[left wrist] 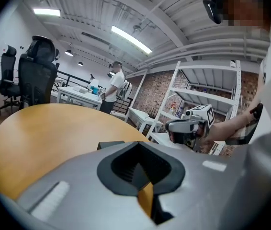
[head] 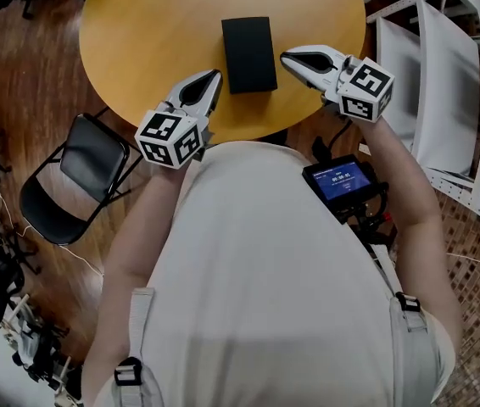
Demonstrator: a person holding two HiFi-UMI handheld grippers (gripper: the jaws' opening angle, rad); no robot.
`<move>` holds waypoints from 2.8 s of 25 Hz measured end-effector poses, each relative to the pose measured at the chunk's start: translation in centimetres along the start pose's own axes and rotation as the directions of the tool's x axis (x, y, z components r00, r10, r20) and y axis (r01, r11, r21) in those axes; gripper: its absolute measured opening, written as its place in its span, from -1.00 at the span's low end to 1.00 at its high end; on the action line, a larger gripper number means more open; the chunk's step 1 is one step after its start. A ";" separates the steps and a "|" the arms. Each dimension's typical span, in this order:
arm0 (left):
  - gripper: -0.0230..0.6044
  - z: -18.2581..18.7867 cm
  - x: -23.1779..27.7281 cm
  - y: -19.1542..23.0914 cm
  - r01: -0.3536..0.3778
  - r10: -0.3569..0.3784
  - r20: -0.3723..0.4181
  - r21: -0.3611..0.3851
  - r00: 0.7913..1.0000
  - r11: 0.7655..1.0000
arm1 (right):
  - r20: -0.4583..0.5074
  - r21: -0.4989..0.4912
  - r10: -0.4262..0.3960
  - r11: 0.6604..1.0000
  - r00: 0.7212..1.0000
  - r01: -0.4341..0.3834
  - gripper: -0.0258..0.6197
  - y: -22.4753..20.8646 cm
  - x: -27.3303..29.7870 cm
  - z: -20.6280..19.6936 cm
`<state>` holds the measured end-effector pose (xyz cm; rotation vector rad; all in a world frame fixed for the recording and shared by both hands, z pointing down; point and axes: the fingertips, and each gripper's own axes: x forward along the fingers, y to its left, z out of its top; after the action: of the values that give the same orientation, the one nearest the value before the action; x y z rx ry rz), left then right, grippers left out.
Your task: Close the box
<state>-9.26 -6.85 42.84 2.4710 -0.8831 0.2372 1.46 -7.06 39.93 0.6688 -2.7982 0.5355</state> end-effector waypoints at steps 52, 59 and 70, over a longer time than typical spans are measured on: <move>-0.93 5.7 2.1 -1.4 0.067 -0.071 0.053 0.081 0.996 0.994 | 0.198 0.010 -0.040 0.999 0.979 0.039 -0.92 0.0 -1.6 5.7; -0.93 5.5 2.2 -1.6 0.067 -0.072 0.055 0.083 0.996 0.994 | 0.199 0.011 -0.041 0.999 0.979 0.039 -0.92 -0.1 -1.6 5.5; -0.93 5.8 1.9 -1.7 0.068 -0.073 0.058 0.082 0.996 0.994 | 0.197 0.007 -0.036 0.999 0.980 0.036 -0.92 0.0 -1.2 6.0</move>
<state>-6.77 -9.72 37.76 2.5905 -0.8242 0.1767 1.82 -8.92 34.15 0.8130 -2.9611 0.4925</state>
